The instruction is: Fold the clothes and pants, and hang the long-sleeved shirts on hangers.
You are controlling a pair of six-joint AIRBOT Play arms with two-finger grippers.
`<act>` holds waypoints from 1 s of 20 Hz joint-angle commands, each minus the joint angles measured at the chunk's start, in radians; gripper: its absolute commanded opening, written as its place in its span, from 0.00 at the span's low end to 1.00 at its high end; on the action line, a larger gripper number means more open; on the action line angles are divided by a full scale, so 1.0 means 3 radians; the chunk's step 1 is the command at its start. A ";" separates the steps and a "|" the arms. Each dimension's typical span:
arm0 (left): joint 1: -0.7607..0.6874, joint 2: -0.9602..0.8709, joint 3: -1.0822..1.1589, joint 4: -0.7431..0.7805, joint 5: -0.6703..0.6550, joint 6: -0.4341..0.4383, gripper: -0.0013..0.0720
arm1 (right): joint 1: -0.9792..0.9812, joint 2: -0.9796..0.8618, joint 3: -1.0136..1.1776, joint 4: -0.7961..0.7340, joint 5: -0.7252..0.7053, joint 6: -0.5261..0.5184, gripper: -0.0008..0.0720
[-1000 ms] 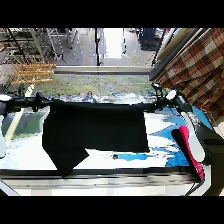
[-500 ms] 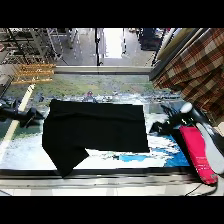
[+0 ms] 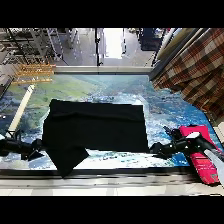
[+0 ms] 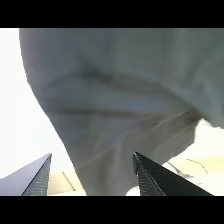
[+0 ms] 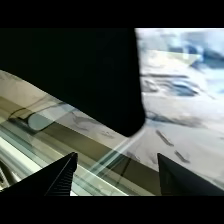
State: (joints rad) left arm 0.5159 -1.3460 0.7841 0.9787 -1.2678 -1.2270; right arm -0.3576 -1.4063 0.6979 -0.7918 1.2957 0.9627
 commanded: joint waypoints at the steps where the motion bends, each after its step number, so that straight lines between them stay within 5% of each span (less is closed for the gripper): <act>1: -0.0058 0.0108 -0.0381 -0.0240 0.0361 0.0230 0.77 | 0.0201 -0.0013 -0.0097 0.0267 -0.0542 -0.0130 0.65; 3: -0.0182 0.0107 -0.0423 -0.0387 0.0601 0.0301 0.74 | 0.0224 -0.0013 -0.0095 0.0468 -0.0809 -0.0038 0.58; 4: -0.0262 0.0106 -0.0427 -0.0385 0.0694 0.0301 0.65 | 0.0216 -0.0013 -0.0097 0.0571 -0.0829 -0.0025 0.52; 7: -0.0509 0.0098 -0.0426 -0.0388 0.0801 0.0398 0.09 | 0.0243 -0.0011 -0.0097 0.0643 -0.0698 -0.0025 0.09; 8: -0.0535 0.0104 -0.0425 -0.0387 0.0771 0.0470 0.03 | 0.0259 -0.0008 -0.0097 0.0638 -0.0615 -0.0031 0.04; 12: -0.0186 0.0240 -0.0135 -0.0487 -0.0074 0.0553 0.03 | 0.0259 0.0329 -0.0088 0.0525 -0.0352 -0.0025 0.03; 16: 0.0170 0.0305 0.0668 -0.0885 -0.1123 0.0552 0.03 | 0.0261 0.1007 0.0151 0.0175 -0.0149 0.0568 0.03; 20: 0.0043 -0.0165 0.1598 -0.1387 -0.0698 0.0418 0.03 | 0.0327 0.0865 0.0703 0.0169 -0.0759 0.0894 0.03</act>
State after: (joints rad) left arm 0.5358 -1.3132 1.0836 0.6838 -1.4960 -1.0710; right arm -0.2718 -1.1408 0.8139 -0.7185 1.1805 1.1389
